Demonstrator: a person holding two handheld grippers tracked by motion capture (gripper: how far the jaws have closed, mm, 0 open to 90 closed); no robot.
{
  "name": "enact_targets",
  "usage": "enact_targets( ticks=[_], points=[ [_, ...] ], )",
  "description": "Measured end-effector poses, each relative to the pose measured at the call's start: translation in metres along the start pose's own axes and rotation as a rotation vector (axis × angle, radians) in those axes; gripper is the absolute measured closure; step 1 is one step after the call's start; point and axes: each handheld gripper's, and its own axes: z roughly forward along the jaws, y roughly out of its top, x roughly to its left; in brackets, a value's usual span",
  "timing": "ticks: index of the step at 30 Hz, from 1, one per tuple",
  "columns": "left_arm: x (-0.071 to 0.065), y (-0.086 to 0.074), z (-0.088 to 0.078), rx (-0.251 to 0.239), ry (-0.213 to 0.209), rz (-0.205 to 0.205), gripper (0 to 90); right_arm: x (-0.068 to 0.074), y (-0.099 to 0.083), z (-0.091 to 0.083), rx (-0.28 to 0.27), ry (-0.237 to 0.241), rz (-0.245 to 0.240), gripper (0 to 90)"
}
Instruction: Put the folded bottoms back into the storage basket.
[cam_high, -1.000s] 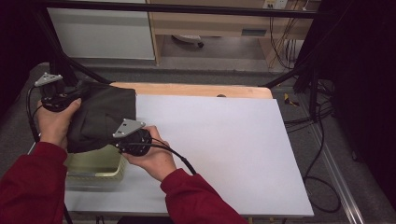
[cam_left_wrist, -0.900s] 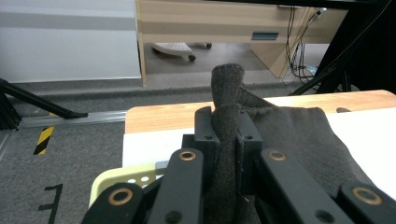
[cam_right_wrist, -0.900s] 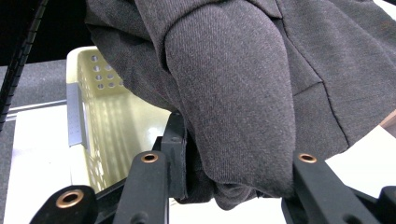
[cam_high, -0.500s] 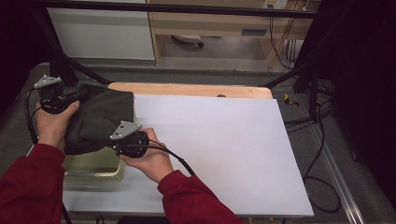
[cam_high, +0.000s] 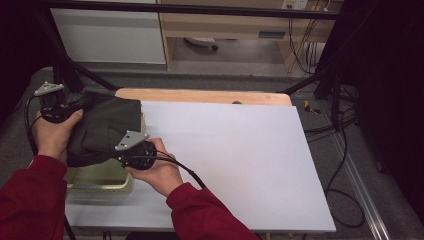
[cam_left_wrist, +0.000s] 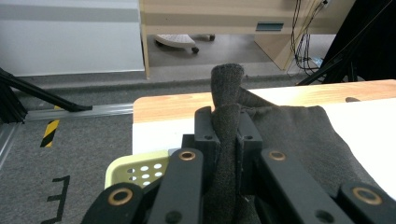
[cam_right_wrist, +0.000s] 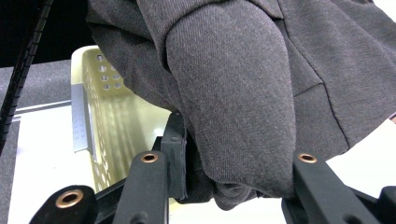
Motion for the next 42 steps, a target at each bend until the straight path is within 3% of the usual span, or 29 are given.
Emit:
enact_targets(
  ticks=[23,42],
  points=[
    [0.012,-0.008,-0.004,0.027,0.01,0.0,82.9,0.007,0.0,0.011,-0.002,0.027,0.001,62.9],
    [0.016,-0.016,0.004,0.06,-0.004,0.005,82.9,0.012,-0.005,0.017,0.006,0.041,-0.009,62.7]
  ],
)
